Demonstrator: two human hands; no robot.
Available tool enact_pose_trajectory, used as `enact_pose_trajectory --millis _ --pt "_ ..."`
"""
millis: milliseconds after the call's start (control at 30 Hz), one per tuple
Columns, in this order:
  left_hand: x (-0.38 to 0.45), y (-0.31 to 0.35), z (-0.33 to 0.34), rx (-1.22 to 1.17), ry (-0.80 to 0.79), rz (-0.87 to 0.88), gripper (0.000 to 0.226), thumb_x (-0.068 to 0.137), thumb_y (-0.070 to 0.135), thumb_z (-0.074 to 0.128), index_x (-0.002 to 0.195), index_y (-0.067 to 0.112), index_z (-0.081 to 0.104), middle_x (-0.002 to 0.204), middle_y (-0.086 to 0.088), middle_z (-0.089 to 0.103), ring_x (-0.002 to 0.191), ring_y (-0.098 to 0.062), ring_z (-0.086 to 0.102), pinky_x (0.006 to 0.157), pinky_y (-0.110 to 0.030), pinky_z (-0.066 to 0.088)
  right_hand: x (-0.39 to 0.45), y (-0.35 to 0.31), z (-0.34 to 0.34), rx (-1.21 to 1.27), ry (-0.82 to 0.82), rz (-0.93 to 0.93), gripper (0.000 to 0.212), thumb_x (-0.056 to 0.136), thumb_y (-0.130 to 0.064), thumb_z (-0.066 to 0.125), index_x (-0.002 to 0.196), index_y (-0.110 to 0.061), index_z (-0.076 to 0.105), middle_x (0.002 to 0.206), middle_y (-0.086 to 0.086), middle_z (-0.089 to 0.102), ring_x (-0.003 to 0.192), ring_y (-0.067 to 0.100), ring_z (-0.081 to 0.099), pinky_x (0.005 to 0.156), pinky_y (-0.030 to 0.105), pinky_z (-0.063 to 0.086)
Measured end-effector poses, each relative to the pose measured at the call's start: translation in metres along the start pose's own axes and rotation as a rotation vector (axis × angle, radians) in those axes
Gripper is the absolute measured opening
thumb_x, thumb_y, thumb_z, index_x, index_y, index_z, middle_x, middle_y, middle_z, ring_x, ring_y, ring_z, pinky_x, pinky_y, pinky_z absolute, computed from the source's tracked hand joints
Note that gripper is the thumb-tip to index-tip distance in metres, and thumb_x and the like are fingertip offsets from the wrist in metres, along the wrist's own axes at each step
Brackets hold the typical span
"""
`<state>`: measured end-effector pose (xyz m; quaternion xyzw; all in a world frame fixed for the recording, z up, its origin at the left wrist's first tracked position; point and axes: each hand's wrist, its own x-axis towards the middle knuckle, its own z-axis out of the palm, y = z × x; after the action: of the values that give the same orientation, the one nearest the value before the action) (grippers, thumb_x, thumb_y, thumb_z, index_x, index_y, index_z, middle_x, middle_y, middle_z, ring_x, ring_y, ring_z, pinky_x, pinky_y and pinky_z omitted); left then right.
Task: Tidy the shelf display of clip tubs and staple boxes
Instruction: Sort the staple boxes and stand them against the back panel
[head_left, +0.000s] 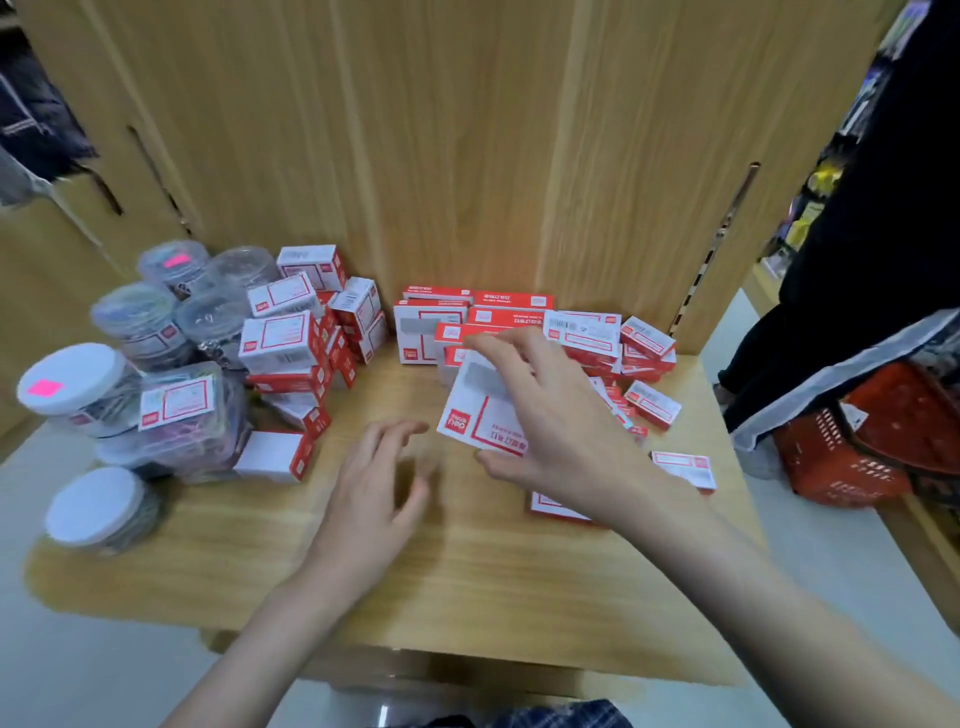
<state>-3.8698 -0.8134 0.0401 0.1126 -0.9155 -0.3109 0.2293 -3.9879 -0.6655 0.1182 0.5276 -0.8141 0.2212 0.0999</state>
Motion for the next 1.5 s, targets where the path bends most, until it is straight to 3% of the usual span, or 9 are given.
enact_pose_trajectory --millis 167,400,533,633,800,1100,1233,1367,1500 --pt "0.011 -0.021 -0.013 0.003 -0.084 0.025 0.047 0.078 0.034 0.039 0.12 0.016 0.051 0.119 0.004 0.049 0.111 -0.019 0.052 0.094 -0.028 0.036 0.02 -0.007 0.047 -0.372 0.038 0.034 0.081 0.056 -0.009 0.071 0.13 -0.017 0.039 0.125 0.011 0.05 0.098 0.028 0.046 0.086 0.037 0.031" --pt "0.022 -0.028 -0.01 -0.065 -0.263 0.131 0.053 0.076 0.036 0.035 0.12 0.015 0.054 0.133 -0.005 0.044 0.127 -0.018 0.038 0.104 -0.02 0.022 0.013 -0.002 0.051 -0.342 0.054 0.181 0.094 0.051 -0.013 0.084 0.13 -0.009 0.035 0.122 0.018 0.051 0.112 0.033 0.047 0.104 0.038 0.018" --pt "0.022 -0.035 -0.011 -0.086 -0.281 0.143 0.055 0.075 0.038 0.036 0.122 0.017 0.054 0.135 -0.005 0.045 0.127 -0.019 0.038 0.105 -0.024 0.024 0.002 -0.001 0.039 -0.218 0.108 0.251 0.068 0.063 -0.002 0.075 0.124 0.0 0.044 0.118 0.019 0.053 0.111 0.027 0.04 0.096 0.031 0.027" --pt "0.024 -0.034 -0.008 -0.126 -0.279 0.133 0.046 0.074 0.029 0.048 0.118 0.019 0.057 0.128 -0.005 0.048 0.124 -0.015 0.037 0.102 -0.011 0.017 -0.002 -0.004 0.038 -0.247 0.109 0.239 0.045 0.066 0.001 0.071 0.108 -0.002 0.054 0.103 0.013 0.058 0.098 0.023 0.04 0.084 0.03 0.034" --pt "0.026 -0.032 -0.008 -0.175 -0.251 0.192 0.036 0.071 0.011 0.054 0.103 0.02 0.067 0.111 0.004 0.045 0.103 -0.006 0.043 0.097 -0.004 0.02 -0.003 -0.004 0.042 -0.209 0.128 0.23 0.043 0.068 -0.003 0.07 0.106 -0.009 0.05 0.1 0.01 0.053 0.089 0.022 0.044 0.073 0.029 0.035" --pt "0.011 -0.061 -0.035 -0.104 -0.122 0.144 0.042 0.079 0.024 0.043 0.119 0.015 0.055 0.127 0.005 0.041 0.118 -0.003 0.04 0.104 -0.009 0.022 0.042 -0.019 0.058 -0.183 0.069 0.099 0.017 0.068 -0.027 0.064 0.078 -0.014 0.062 0.074 0.001 0.062 0.07 0.025 0.062 0.068 0.034 0.026" --pt "0.005 -0.062 -0.033 -0.074 -0.117 0.123 0.04 0.081 0.022 0.042 0.116 0.009 0.057 0.128 -0.001 0.044 0.119 -0.009 0.042 0.104 -0.013 0.025 0.089 -0.026 0.065 -0.15 0.207 0.172 0.017 0.072 -0.025 0.067 0.082 -0.011 0.065 0.077 0.006 0.065 0.078 0.03 0.057 0.067 0.033 0.023" --pt "0.008 -0.06 -0.029 -0.084 -0.107 0.089 0.037 0.08 0.024 0.043 0.116 0.021 0.053 0.13 -0.004 0.047 0.118 -0.01 0.044 0.101 -0.016 0.029 0.113 -0.015 0.069 -0.23 0.053 0.249 0.025 0.084 -0.029 0.061 0.102 -0.012 0.06 0.102 0.005 0.066 0.101 0.028 0.042 0.075 0.035 0.019" --pt "0.011 -0.06 -0.025 -0.071 -0.117 0.082 0.036 0.081 0.025 0.043 0.116 0.025 0.05 0.13 -0.002 0.048 0.117 -0.009 0.045 0.1 -0.014 0.028 0.109 -0.002 0.07 -0.278 0.044 0.317 0.029 0.085 -0.033 0.059 0.105 -0.011 0.06 0.105 0.008 0.063 0.106 0.03 0.04 0.08 0.038 0.023"
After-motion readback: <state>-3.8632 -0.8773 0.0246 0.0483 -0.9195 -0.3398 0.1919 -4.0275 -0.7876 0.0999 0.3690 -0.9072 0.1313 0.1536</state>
